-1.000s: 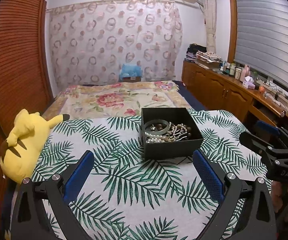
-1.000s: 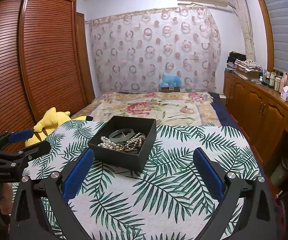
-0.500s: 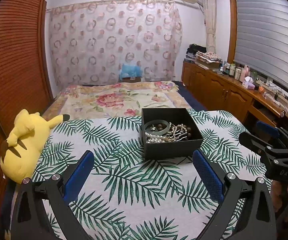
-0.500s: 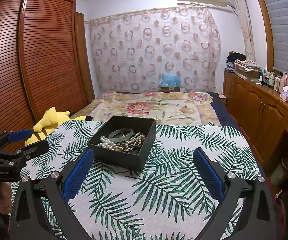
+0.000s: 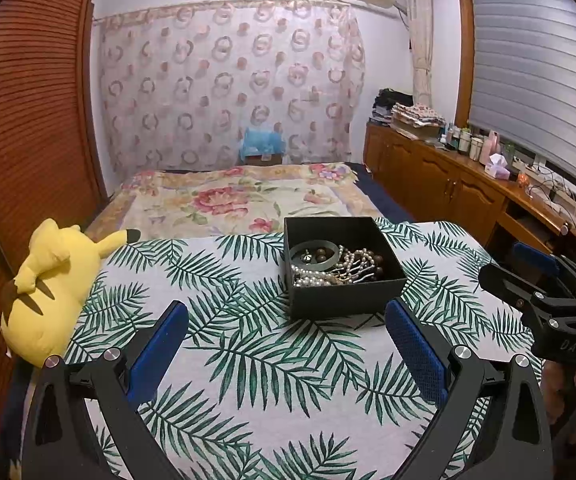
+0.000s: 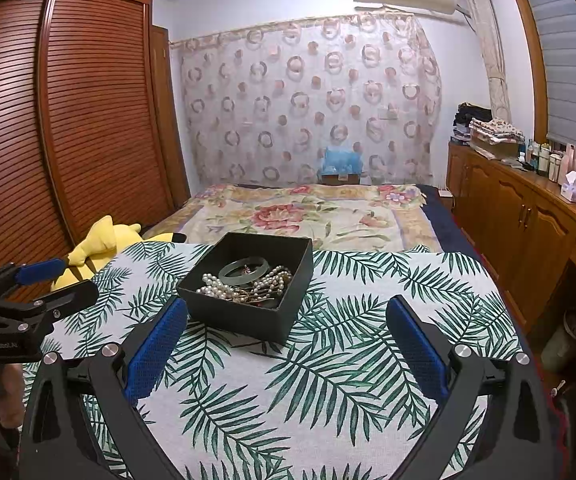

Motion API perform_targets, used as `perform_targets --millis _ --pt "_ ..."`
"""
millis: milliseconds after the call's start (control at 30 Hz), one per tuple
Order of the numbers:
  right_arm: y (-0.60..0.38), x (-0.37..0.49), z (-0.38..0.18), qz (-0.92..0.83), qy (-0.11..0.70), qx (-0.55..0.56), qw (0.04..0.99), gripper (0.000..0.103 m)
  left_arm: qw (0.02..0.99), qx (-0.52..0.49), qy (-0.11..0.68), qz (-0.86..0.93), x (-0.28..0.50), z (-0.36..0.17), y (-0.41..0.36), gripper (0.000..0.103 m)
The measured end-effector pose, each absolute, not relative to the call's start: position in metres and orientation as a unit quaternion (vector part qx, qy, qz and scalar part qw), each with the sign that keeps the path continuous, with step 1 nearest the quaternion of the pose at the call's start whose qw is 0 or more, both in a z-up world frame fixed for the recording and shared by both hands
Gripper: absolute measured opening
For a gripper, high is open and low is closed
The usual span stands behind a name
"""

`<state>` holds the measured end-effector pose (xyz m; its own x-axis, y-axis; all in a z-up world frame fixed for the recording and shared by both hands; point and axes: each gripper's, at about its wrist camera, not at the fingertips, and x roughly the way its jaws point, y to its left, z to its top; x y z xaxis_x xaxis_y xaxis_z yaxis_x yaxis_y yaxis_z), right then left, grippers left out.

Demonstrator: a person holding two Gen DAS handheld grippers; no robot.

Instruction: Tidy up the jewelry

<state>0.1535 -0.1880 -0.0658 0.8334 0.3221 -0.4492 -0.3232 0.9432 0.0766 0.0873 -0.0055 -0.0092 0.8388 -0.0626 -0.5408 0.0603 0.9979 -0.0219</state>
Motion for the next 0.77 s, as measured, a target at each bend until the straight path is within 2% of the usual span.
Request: perform_targets --millis 767 --pt "-0.1879 0.1532 -0.0663 0.168 0.234 -0.002 0.958 0.100 0.958 -0.003 0.284 -0.034 0.0852 -0.0070 -0.0094 0.095"
